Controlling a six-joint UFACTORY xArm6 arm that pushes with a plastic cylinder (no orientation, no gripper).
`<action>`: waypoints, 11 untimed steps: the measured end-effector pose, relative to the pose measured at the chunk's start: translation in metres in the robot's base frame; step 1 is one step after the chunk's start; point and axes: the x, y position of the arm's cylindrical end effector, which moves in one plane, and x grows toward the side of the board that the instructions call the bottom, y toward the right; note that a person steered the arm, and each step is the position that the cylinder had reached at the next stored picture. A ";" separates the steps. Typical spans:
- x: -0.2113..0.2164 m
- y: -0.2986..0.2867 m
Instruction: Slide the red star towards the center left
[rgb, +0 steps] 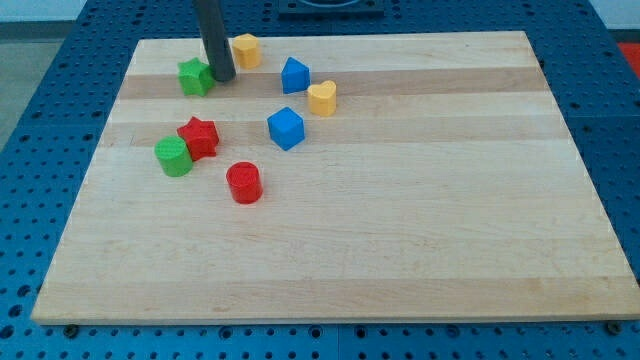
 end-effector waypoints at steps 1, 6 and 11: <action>-0.001 -0.013; 0.090 0.035; 0.138 -0.006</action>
